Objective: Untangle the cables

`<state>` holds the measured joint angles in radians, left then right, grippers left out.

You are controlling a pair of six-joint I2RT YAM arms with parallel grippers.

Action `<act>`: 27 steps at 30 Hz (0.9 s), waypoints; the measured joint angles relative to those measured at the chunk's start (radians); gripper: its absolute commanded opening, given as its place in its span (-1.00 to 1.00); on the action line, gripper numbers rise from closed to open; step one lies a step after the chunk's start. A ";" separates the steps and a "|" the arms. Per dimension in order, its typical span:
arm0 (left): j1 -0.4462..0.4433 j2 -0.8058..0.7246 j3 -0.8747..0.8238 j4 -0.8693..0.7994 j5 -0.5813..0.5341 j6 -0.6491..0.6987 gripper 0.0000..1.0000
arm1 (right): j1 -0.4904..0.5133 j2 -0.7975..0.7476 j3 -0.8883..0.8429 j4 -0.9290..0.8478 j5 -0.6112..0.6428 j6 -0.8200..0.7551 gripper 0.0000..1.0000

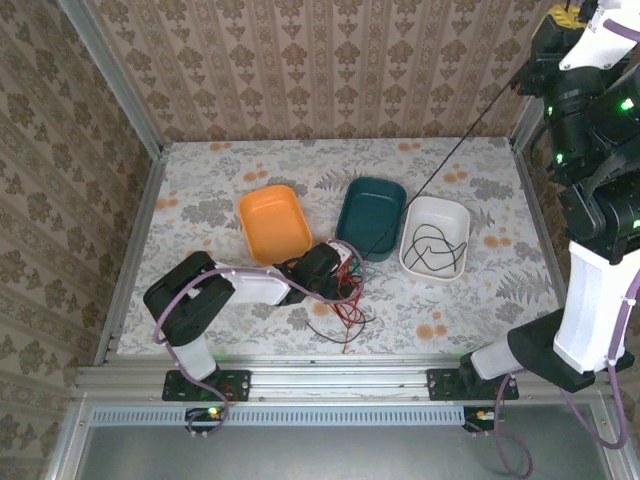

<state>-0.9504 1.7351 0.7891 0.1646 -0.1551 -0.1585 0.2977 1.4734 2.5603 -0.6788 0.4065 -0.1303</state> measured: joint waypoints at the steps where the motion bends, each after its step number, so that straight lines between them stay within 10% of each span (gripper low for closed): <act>1: 0.000 0.000 0.001 0.000 0.000 0.000 1.00 | -0.001 0.012 0.016 0.003 0.000 -0.003 -1.00; 18: 0.000 0.000 0.024 -0.011 -0.026 -0.007 0.97 | -0.021 -0.002 0.042 0.299 0.061 -0.204 -1.00; 27: 0.000 -0.003 0.024 -0.065 0.006 0.002 -0.48 | 0.023 -0.196 -0.250 0.022 -0.067 0.119 -1.00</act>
<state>-0.9501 1.7325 0.8135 0.0994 -0.1490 -0.1570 0.3206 1.2778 2.3100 -0.6567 0.3393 -0.0116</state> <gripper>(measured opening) 0.390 0.067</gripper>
